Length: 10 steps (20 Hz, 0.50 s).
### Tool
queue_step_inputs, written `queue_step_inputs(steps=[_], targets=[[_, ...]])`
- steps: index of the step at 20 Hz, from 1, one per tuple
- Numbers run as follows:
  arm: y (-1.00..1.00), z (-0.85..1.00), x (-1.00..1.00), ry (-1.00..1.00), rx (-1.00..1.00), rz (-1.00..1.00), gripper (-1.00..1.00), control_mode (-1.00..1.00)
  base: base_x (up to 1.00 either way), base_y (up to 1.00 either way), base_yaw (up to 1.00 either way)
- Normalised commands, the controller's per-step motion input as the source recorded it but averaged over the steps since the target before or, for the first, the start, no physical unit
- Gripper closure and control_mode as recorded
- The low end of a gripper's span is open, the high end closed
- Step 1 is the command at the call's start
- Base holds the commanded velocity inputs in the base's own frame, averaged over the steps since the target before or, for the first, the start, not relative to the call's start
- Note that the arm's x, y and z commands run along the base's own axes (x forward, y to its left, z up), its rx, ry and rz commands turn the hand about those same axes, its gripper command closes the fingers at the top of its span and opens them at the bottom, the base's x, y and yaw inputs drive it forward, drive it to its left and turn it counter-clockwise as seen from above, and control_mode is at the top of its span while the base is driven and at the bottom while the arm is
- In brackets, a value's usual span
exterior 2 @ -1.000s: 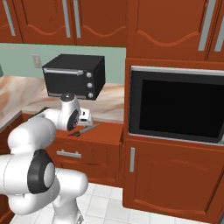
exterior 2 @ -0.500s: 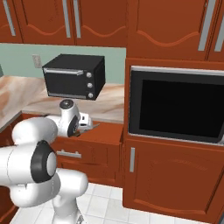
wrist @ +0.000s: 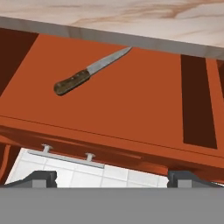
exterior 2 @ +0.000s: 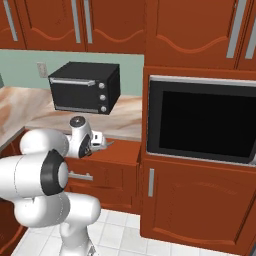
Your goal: Pick up the knife from the drawer and place it on the cutting board. Then place the meat from the plate to the cutting board.
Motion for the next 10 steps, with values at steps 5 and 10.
queue_step_inputs(steps=[5, 10], targets=[[0.1, -0.18, 0.08, 0.0, 0.02, 0.0, -1.0, -1.0, 0.0, 0.0, 0.0], [0.05, -0.1, 0.09, 0.0, 0.0, 0.0, -1.0, -1.0, 0.0, 0.0, 0.0]])
